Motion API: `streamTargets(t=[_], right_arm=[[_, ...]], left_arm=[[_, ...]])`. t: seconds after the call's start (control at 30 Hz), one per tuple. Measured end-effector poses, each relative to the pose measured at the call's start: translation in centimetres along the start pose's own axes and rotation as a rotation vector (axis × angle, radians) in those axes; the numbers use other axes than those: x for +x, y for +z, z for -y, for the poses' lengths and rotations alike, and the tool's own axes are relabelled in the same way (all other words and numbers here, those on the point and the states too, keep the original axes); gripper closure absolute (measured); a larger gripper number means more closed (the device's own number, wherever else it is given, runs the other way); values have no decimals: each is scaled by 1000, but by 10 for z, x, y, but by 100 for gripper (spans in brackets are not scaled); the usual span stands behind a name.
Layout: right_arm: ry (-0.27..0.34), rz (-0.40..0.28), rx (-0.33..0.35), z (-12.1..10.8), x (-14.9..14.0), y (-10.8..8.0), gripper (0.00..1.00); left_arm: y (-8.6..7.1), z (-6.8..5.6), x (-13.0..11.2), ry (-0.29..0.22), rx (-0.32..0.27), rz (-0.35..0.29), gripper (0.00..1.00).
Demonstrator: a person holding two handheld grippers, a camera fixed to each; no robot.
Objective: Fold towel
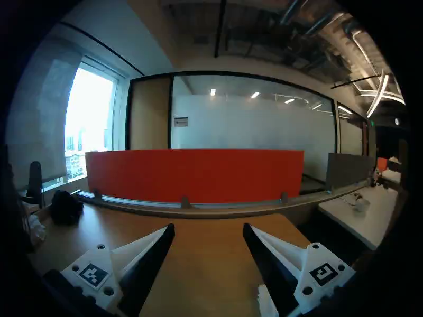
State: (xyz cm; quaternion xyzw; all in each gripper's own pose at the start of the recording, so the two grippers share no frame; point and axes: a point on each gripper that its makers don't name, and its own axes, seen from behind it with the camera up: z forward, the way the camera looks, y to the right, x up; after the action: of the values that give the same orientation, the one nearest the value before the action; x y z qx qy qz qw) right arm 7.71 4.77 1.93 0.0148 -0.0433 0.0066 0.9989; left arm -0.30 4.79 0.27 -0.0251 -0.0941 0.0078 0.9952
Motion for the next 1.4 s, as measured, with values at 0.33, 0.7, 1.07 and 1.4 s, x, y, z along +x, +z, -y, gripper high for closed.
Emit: streamTargets(t=[0.33,0.7,1.07,1.4], right_arm=[[3,0,-2,20,2,4,0],[14,-9,19,39,11,4,0],[38,5,1,42,8,5,0],[64,5,-25,46,4,11,0]], left_arm=[[2,6,17,-26,7,-69,8],[1,3,20,-17,7,-111,8],[8,5,-8,32,25,-110,8],[15,17,-40,9,51,-140,8]])
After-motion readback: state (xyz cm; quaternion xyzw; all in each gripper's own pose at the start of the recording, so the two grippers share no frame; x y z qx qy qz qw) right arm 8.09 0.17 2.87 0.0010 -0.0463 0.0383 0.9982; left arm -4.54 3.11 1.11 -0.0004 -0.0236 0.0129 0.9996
